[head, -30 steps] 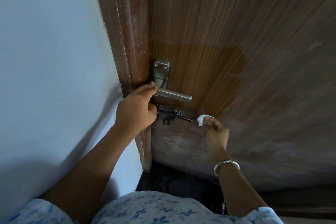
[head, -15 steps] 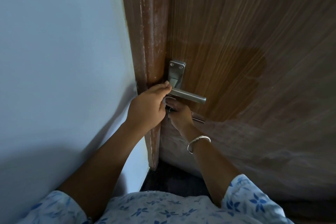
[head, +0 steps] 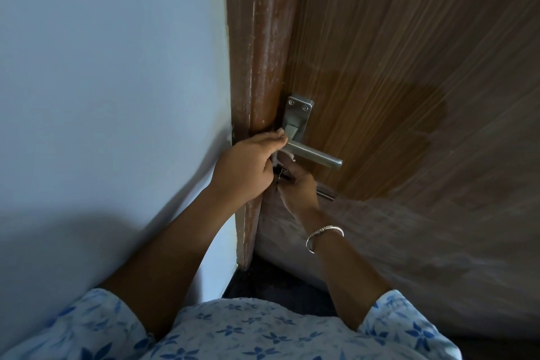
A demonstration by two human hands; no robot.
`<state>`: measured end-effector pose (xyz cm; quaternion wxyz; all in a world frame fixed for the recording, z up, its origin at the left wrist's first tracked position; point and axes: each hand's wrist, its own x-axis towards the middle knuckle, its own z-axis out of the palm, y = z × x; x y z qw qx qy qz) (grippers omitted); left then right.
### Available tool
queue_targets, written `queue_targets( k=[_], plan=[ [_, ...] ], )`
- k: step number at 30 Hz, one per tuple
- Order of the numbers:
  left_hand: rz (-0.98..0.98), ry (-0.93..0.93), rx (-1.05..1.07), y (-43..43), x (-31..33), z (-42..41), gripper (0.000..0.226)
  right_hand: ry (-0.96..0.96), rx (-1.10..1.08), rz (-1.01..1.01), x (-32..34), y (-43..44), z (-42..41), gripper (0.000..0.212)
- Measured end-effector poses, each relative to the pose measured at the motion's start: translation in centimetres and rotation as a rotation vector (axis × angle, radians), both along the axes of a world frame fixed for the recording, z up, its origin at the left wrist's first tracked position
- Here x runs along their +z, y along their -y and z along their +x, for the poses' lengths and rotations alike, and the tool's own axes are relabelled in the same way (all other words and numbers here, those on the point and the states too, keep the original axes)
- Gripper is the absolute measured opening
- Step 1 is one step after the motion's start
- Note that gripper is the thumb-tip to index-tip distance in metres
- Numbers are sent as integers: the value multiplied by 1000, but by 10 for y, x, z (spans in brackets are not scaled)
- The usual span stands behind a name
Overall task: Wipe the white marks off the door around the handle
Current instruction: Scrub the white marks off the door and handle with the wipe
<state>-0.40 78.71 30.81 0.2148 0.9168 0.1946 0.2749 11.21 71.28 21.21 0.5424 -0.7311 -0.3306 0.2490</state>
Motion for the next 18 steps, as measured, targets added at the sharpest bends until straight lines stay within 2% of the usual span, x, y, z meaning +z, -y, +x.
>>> queue_targets(
  k=[3,8,12,14,18],
  plan=[
    [-24,-5,-6,-1,1,-1,51,-57,-89,-73,-13,12,2,59],
    [-28,-20,-5,-2,1,-2,54,-60,-177,-21,-17,20,9,55],
    [-35,-17,-8,-3,-1,-1,51,24,-28,-26,1,-1,1,60],
    [-32,-17,-3,-3,-2,0,51,129,30,-43,10,-10,-2,53],
    [-19,-34,4,-3,-3,0,52,224,27,-60,16,-9,-6,51]
  ],
)
